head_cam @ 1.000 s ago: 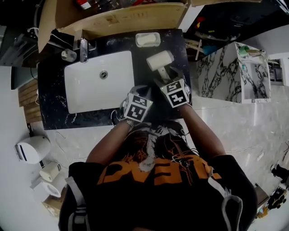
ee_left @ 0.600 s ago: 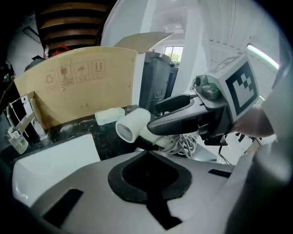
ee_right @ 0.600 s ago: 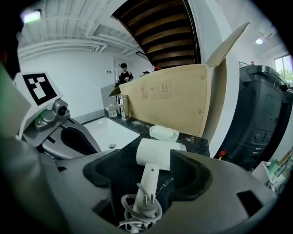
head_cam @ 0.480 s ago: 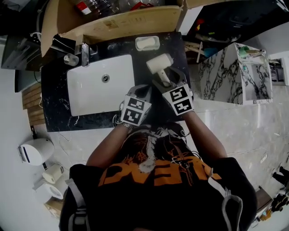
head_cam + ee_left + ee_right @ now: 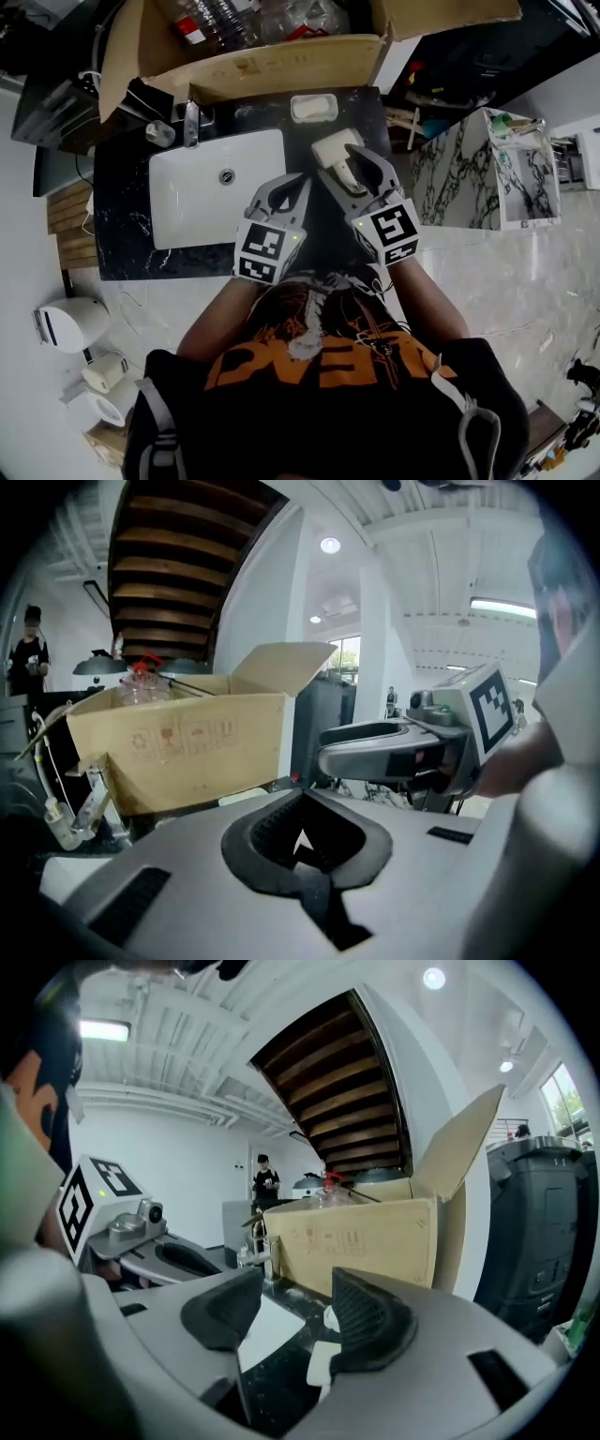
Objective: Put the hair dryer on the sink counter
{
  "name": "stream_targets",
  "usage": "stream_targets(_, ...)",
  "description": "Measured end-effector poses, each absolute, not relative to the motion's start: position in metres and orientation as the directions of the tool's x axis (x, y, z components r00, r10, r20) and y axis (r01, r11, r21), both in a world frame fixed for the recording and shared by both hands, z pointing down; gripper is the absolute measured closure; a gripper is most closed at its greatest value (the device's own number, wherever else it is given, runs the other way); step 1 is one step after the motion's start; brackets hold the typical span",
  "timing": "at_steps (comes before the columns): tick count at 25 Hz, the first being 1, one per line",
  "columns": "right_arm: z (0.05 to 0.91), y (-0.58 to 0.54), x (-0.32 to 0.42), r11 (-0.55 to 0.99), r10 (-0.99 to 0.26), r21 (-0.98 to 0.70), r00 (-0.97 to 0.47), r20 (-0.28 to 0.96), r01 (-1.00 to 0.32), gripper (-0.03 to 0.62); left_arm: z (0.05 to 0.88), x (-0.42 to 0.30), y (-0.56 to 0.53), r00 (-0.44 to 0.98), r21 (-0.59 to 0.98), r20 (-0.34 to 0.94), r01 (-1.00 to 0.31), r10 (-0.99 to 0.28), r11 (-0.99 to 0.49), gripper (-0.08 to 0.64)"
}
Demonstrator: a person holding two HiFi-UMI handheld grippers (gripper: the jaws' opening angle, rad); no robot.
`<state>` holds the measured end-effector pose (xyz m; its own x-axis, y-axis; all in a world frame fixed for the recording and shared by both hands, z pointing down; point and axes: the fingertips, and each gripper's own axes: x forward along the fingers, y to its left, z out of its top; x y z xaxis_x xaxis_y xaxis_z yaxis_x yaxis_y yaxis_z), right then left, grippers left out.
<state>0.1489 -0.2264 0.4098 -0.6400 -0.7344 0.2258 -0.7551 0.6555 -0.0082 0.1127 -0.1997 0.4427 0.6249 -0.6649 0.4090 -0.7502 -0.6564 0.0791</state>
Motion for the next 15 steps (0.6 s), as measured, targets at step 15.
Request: stream_targets(15, 0.289, -0.192, 0.129, 0.692, -0.720, 0.009, -0.691, -0.054, -0.722, 0.474, 0.305, 0.089, -0.196, 0.650, 0.064, 0.077, -0.760, -0.756, -0.647, 0.538)
